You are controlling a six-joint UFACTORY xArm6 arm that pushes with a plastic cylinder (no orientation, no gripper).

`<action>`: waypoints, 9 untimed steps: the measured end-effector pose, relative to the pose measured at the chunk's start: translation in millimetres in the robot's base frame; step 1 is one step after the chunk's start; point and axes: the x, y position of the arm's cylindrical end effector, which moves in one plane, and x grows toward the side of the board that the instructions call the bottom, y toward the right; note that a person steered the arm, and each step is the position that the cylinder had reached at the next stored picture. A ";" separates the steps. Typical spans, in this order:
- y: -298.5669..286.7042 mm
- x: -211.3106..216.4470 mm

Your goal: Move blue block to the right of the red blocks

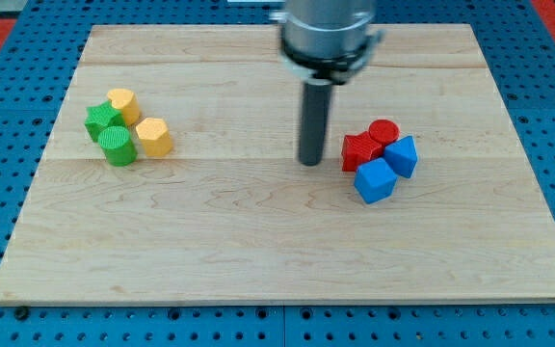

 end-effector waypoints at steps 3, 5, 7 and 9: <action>15.9 70.7; 101.0 32.1; 146.1 7.0; 122.8 7.0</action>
